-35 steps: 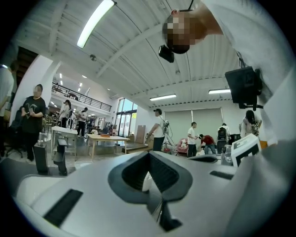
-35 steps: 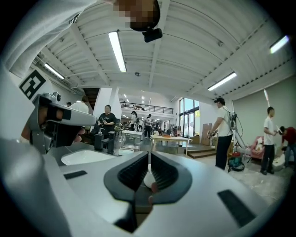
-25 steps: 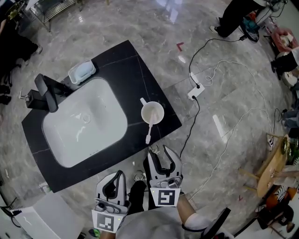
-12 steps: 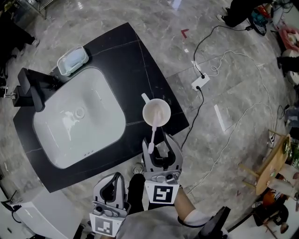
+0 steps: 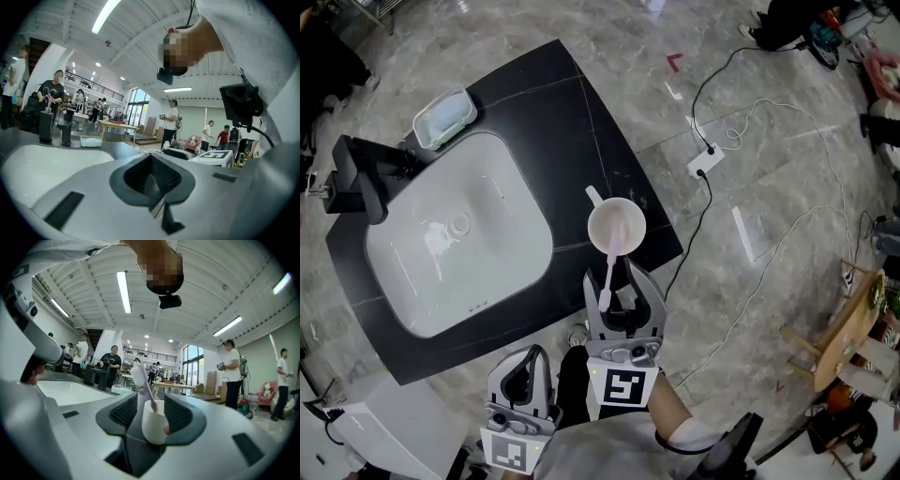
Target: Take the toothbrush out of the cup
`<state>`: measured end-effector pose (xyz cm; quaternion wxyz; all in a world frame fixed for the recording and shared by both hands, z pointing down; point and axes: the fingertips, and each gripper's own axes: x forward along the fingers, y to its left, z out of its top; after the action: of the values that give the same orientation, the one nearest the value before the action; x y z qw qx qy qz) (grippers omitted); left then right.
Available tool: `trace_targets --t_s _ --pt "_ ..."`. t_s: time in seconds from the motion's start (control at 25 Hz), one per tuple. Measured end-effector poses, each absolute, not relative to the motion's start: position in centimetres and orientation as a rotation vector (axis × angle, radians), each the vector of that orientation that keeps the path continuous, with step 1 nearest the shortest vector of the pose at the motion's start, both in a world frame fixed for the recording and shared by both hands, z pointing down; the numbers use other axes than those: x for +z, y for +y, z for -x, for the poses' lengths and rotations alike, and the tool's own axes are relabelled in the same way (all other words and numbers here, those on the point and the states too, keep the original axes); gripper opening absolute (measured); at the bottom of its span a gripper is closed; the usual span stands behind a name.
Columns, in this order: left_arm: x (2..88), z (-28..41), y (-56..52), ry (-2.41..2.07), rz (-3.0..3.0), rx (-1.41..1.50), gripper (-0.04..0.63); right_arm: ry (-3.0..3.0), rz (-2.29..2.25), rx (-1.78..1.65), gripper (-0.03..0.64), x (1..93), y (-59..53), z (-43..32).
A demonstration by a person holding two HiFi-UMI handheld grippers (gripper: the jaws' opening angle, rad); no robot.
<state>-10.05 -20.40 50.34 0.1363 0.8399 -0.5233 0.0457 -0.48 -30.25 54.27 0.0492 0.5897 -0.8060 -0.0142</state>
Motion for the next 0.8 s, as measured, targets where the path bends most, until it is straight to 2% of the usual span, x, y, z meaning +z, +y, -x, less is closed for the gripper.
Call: trace_targets --t_s 0.2,0.48,0.8 --pt "50.42 10.19 -20.43 -1.522 -2.423 0.133 -0.005 -2.446 -1.803 -0.050 0.182 54.19 -30.47 0.47" --pt "50.46 10.22 -20.31 -1.522 -2.428 0.153 -0.005 -2.413 -1.848 -0.067 0.060 54.12 -30.37 -0.14" --pt "50.08 10.33 -20.62 -1.529 -2.436 0.146 -0.005 -2.407 -1.844 -0.079 0.049 53.73 -30.47 -0.18"
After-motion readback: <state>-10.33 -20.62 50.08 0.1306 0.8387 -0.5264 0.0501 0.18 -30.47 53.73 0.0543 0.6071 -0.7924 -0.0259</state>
